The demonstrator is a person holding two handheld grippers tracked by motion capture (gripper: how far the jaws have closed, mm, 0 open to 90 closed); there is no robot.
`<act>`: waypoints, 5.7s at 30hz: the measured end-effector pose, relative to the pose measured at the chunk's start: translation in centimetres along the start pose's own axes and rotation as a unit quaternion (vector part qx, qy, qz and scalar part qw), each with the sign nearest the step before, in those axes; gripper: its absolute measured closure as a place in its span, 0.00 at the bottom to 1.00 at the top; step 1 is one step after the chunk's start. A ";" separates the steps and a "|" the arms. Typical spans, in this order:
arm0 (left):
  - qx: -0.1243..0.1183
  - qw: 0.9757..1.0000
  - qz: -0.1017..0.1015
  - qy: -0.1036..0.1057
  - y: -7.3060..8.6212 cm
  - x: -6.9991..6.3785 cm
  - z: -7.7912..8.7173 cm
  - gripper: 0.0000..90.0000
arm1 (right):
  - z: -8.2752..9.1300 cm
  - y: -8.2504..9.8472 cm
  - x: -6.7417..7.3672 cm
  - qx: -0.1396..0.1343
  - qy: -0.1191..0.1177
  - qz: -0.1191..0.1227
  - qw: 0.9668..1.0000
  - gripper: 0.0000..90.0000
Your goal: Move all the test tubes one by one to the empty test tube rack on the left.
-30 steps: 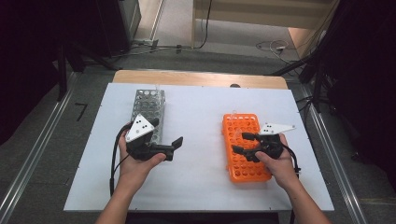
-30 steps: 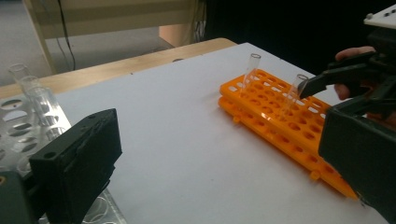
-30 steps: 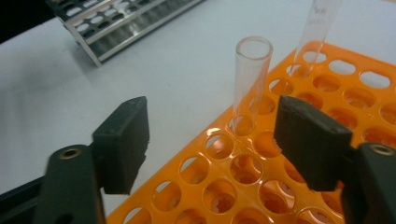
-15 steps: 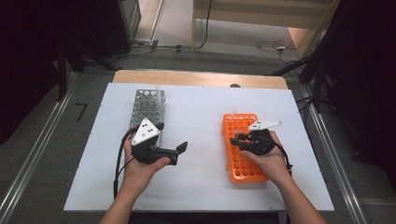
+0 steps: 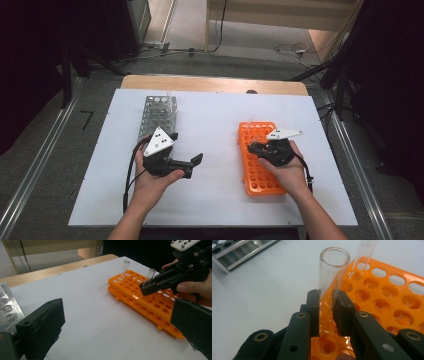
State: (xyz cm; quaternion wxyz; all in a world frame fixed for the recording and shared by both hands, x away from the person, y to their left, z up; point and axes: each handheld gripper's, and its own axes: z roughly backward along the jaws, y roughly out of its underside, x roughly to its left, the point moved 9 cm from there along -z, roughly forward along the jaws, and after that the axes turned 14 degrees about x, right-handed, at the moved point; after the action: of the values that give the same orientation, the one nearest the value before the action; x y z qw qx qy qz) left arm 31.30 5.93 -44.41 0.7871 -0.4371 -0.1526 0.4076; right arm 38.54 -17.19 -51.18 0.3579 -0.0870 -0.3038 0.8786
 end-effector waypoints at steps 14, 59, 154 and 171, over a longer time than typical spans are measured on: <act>0.000 1.000 -0.003 0.005 -0.2 -0.4 -0.1 0.00 | 3.2 -1.0 0.1 -0.049 0.000 0.001 0.999 0.82; -0.006 0.995 -0.043 0.086 -1.8 -5.8 -1.5 0.20 | 3.0 -1.7 9.4 -0.036 -0.095 0.099 0.990 0.82; -0.043 0.999 -0.030 -0.012 -4.0 1.9 0.8 0.85 | 5.0 -0.9 5.0 -0.071 -0.081 0.066 0.992 0.00; -0.056 0.997 0.022 -0.044 -5.7 8.6 0.7 0.85 | 5.7 -0.5 2.5 -0.083 -0.061 0.042 0.994 0.00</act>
State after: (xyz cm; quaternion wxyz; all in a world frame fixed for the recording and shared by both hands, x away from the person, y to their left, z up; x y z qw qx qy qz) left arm 39.07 11.35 -40.34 0.7448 -0.4650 -0.2000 0.4349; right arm 34.92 -17.92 -46.16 0.2928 -0.0753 -0.3931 0.8684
